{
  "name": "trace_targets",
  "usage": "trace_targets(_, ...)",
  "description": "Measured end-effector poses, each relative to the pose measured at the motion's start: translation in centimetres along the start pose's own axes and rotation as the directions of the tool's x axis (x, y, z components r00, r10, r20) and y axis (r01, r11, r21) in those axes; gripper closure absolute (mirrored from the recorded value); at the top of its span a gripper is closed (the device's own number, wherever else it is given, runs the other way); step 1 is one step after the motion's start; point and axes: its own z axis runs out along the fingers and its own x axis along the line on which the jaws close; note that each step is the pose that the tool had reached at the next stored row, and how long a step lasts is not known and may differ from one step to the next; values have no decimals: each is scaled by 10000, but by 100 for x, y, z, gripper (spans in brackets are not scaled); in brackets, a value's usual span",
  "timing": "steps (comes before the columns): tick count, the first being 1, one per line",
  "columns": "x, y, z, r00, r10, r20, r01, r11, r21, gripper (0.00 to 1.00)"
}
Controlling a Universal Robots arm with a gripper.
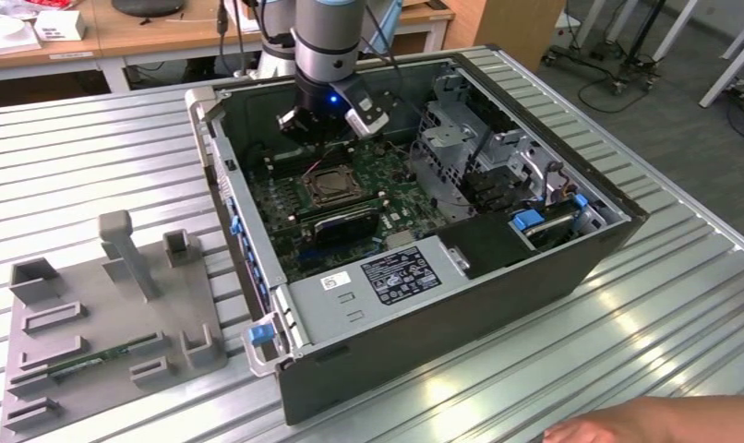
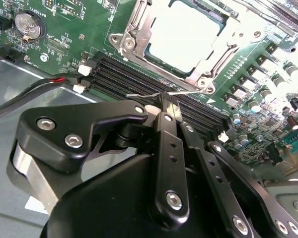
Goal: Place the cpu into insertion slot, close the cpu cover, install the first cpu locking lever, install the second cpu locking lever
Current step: 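Install the first cpu locking lever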
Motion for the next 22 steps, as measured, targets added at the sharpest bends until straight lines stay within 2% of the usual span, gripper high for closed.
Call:
trace_targets(12, -14, 5, 10, 10000, 0, 1, 0, 10000, -2, 89)
trace_targets(22, -27, -8, 79, 10000, -1, 2, 1, 10000, -3, 89)
